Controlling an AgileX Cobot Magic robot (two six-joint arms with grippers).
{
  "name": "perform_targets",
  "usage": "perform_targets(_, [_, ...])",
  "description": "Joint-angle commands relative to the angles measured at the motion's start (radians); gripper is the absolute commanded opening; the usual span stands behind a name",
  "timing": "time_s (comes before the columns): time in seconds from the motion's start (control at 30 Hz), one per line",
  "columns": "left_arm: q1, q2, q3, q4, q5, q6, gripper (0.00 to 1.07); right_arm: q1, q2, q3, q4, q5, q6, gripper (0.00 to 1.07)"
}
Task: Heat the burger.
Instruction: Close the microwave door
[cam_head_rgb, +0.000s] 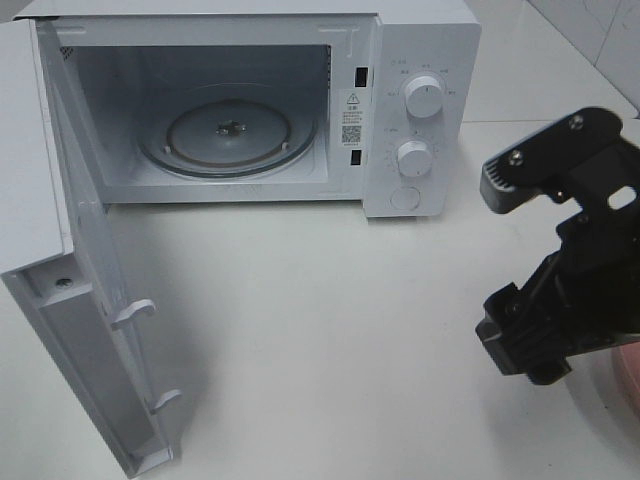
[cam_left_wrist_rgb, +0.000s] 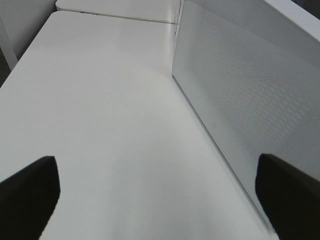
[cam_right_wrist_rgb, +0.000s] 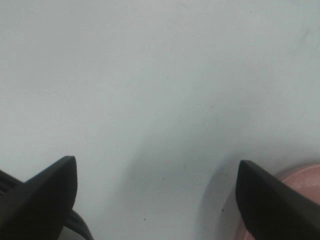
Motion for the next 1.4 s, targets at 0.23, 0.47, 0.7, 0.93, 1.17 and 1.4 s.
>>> perform_targets(0.23, [0.000,-0.009,0.003,0.000,-0.014,0.000,1.00,0.002,-0.148,-0.090,0.225,0.203,-0.284,0.78])
perform_targets(0.47, [0.000,-0.009,0.003,0.000,-0.014,0.000,1.00,0.002,-0.244,-0.090,0.251,0.239,-0.288,0.76])
perform_targets(0.7, [0.000,-0.009,0.003,0.000,-0.014,0.000,1.00,-0.006,-0.402,-0.087,0.260,0.304,-0.278,0.76])
perform_targets(0.93, [0.000,-0.009,0.003,0.000,-0.014,0.000,1.00,-0.202,-0.508,-0.087,0.267,0.335,-0.285,0.76])
perform_targets(1.17, [0.000,-0.009,0.003,0.000,-0.014,0.000,1.00,-0.381,-0.626,-0.087,0.277,0.345,-0.316,0.76])
perform_targets(1.4, [0.000,-0.009,0.003,0.000,-0.014,0.000,1.00,-0.601,-0.804,-0.087,0.342,0.351,-0.461,0.76])
